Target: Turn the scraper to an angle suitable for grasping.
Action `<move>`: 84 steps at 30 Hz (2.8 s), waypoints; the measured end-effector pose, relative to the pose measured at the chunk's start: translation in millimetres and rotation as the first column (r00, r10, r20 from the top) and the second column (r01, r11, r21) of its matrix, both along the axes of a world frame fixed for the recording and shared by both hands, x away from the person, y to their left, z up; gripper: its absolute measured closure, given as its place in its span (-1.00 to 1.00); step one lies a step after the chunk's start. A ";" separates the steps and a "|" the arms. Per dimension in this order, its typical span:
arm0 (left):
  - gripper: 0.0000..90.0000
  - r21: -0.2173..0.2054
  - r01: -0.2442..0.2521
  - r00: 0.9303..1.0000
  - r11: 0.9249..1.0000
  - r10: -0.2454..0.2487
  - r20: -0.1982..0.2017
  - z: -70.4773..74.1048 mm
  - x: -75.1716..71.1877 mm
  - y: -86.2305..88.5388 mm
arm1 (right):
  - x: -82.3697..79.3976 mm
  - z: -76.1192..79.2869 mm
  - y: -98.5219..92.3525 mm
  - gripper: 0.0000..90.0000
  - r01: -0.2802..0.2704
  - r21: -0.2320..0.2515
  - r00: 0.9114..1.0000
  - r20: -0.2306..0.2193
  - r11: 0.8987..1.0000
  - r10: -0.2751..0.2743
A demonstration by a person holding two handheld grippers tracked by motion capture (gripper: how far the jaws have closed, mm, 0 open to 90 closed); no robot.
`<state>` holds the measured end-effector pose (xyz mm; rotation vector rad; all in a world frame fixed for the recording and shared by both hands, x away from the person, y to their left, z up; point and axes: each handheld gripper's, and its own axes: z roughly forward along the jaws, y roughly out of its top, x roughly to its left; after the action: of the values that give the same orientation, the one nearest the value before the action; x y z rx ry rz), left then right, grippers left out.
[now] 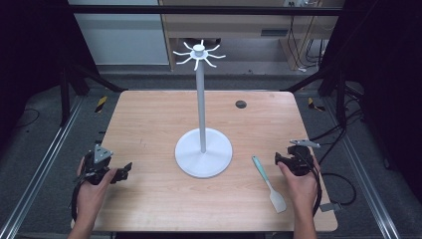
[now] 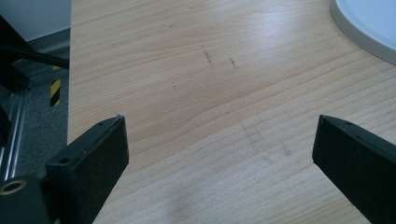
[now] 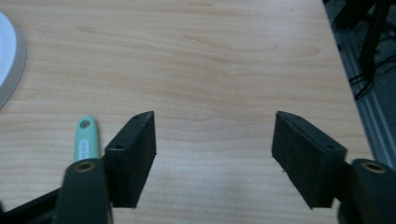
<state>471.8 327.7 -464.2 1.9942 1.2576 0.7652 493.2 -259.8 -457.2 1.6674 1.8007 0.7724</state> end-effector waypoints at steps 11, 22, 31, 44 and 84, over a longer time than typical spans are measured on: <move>-0.92 0.017 0.033 0.999 0.999 -0.033 -0.025 -2.2 -0.7 -4.9 | -1.5 4.2 35.9 0.28 -0.153 -0.072 0.988 -0.019 0.986 0.152; -0.92 0.046 0.048 0.998 0.998 -0.047 -0.038 -2.8 -1.4 -7.8 | 24.4 13.6 71.8 0.68 -0.234 -0.065 0.970 -0.077 0.970 0.229; -0.91 0.033 0.040 0.998 0.999 -0.039 -0.051 -3.5 1.2 -5.4 | 17.7 6.0 63.6 1.00 -0.242 -0.042 0.968 -0.073 0.969 0.239; -0.90 0.049 0.054 0.997 0.997 -0.051 -0.056 -4.6 1.2 -8.8 | 20.0 -12.3 45.7 1.00 -0.226 0.015 0.962 -0.156 0.974 0.226; -0.90 0.059 0.080 0.995 0.995 -0.076 -0.068 -6.3 0.8 -13.1 | 15.2 -22.1 66.9 1.00 -0.378 0.106 0.888 -0.241 0.920 0.392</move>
<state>472.6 314.6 -470.5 2.1202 1.1988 0.7139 508.4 -192.9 -479.3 1.5166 2.3623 0.8029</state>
